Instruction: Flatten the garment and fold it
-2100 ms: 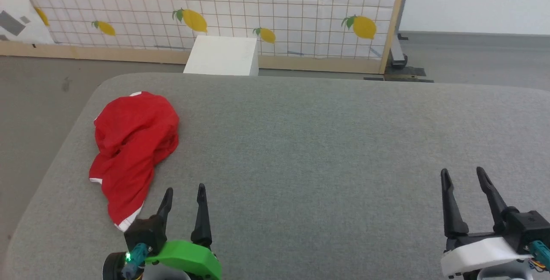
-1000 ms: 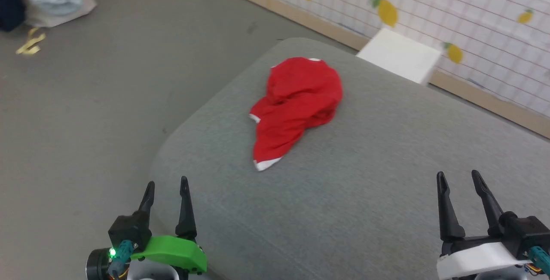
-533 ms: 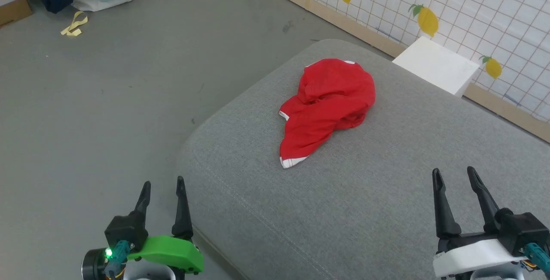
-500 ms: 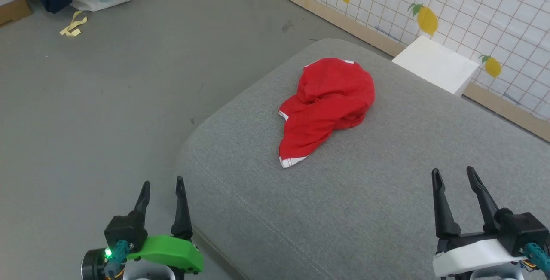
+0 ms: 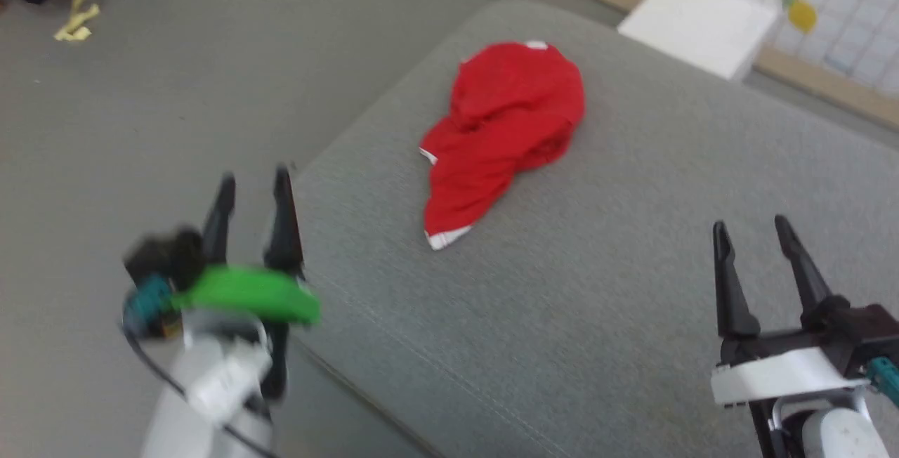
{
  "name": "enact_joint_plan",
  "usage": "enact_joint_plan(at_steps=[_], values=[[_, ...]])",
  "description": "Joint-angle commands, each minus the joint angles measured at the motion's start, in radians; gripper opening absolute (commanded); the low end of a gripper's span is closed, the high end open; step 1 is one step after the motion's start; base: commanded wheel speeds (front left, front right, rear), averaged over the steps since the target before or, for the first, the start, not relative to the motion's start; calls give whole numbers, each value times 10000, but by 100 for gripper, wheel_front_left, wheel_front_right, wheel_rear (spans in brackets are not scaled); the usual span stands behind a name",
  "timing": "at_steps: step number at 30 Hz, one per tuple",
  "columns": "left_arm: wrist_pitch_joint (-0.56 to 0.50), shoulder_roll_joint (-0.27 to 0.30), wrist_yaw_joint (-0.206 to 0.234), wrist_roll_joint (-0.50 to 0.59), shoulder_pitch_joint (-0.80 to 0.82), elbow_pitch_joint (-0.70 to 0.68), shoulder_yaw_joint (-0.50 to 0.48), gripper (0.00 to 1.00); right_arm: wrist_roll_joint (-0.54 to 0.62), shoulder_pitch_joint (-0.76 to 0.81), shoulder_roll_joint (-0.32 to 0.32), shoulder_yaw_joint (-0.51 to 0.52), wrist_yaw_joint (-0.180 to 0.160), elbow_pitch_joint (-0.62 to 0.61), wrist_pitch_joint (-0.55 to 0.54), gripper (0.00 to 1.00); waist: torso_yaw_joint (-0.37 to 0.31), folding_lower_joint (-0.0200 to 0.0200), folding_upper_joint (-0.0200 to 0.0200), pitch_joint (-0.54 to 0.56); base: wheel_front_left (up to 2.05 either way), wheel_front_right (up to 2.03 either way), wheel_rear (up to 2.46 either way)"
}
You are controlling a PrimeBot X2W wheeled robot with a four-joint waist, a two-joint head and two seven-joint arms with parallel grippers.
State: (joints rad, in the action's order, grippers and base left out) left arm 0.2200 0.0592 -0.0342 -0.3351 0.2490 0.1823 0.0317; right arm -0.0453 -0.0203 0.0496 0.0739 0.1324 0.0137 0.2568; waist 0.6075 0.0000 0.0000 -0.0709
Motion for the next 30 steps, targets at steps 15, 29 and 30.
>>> enact_joint_plan(at_steps=[15,29,30], values=[[-4717,1956,-681,-3318,4539,1462,-1379,100,-123,-1934,6,-128,-17,-312,49,100,-4643,0,0,-4417,0,0,0],[-10642,3676,2376,-3990,3463,1007,-1945,100,-865,-2351,6,-68,-17,-276,49,100,-6106,0,0,-4966,0,0,0],[-10990,3792,2617,-3897,3207,928,-1900,100,-901,-2364,6,-75,-17,-272,49,100,-6148,0,0,-4956,0,0,0]])
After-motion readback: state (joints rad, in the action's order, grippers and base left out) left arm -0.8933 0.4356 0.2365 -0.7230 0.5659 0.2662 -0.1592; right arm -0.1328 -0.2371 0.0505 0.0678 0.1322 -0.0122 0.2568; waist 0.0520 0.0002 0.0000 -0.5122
